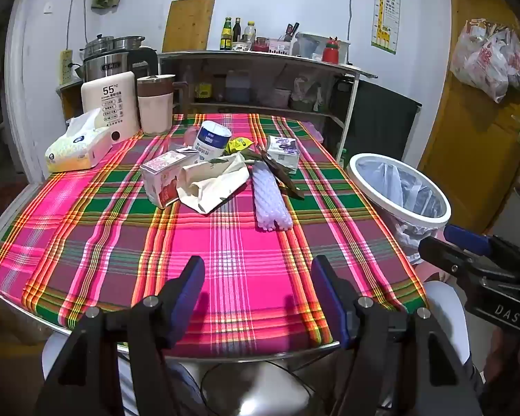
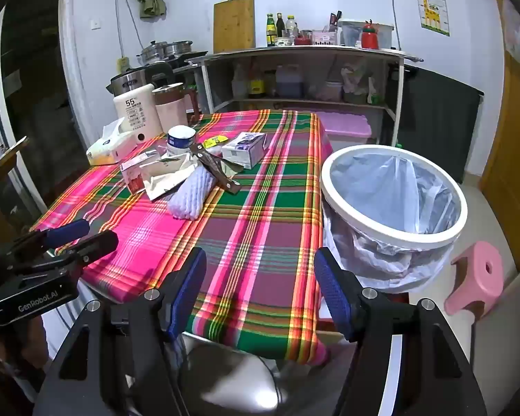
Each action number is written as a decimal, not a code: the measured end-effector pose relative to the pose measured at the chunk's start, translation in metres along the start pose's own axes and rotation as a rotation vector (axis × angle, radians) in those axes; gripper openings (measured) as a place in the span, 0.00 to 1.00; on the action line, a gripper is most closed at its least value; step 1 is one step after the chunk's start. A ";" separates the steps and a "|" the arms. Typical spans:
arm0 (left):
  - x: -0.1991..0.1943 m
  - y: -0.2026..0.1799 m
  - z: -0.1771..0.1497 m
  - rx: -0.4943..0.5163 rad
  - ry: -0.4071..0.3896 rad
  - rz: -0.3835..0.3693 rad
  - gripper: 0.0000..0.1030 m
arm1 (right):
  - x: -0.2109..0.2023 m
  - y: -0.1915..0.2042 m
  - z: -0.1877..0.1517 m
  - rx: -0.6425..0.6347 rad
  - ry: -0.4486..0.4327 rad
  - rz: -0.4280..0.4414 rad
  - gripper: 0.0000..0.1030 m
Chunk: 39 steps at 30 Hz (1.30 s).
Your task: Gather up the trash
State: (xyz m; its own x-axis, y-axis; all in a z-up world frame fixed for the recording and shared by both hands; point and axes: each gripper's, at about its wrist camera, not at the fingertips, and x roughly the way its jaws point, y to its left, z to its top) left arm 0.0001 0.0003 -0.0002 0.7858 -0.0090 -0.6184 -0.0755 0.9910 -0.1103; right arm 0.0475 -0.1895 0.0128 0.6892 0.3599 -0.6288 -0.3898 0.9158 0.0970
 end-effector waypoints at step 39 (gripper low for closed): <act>0.003 -0.003 -0.001 0.003 0.002 -0.002 0.64 | -0.003 0.000 0.001 -0.006 -0.009 0.001 0.63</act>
State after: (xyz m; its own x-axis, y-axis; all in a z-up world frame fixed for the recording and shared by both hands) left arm 0.0020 -0.0024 -0.0026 0.7846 -0.0111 -0.6199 -0.0724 0.9913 -0.1095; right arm 0.0458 -0.1904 0.0153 0.6943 0.3628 -0.6216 -0.3942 0.9143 0.0934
